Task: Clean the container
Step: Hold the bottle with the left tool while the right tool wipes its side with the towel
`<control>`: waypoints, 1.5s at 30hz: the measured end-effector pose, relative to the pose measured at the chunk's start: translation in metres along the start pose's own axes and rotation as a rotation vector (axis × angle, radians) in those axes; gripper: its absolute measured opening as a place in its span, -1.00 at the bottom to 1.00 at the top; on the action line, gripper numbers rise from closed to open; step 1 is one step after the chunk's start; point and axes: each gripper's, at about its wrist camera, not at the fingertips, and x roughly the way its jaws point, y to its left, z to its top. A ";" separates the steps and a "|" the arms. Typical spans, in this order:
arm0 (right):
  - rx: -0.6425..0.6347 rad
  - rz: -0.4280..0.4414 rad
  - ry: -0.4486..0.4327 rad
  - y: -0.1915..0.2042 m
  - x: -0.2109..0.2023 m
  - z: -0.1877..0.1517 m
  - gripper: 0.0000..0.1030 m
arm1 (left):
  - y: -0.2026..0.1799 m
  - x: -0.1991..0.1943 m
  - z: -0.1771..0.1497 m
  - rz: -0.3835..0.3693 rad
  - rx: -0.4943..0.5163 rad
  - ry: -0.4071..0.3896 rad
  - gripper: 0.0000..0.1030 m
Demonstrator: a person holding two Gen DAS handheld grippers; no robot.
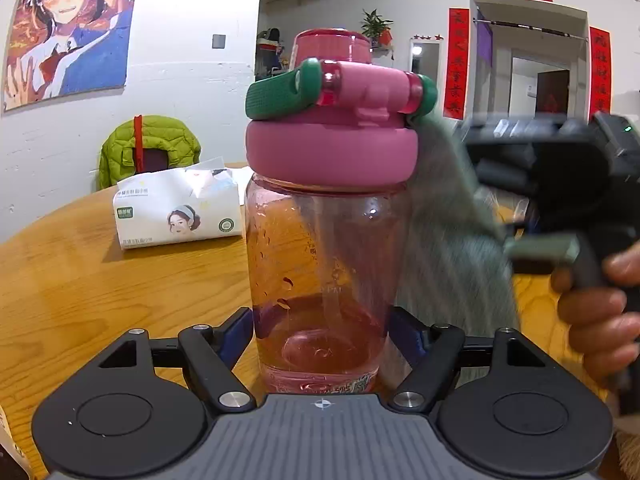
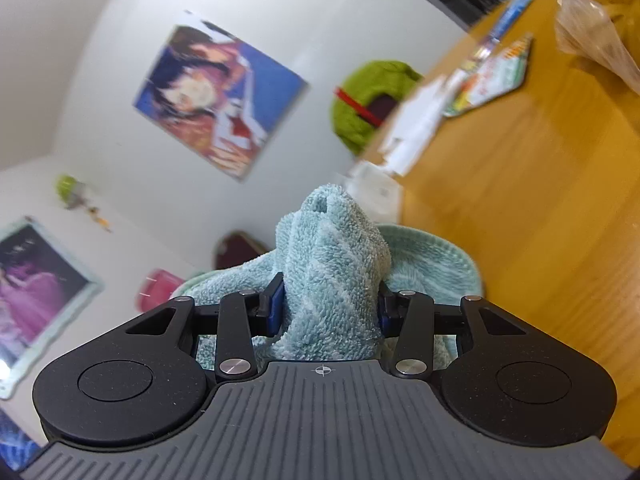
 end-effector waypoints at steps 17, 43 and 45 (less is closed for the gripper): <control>0.080 -0.001 0.084 -0.010 0.010 -0.004 -0.13 | 0.000 0.003 0.001 0.001 0.013 -0.013 0.38; 0.115 -0.025 0.107 -0.016 0.024 -0.012 -0.13 | 0.003 0.008 0.003 0.022 -0.015 0.001 0.42; 0.113 -0.031 0.111 -0.016 0.025 -0.012 -0.12 | 0.004 0.002 0.003 0.036 -0.057 0.011 0.50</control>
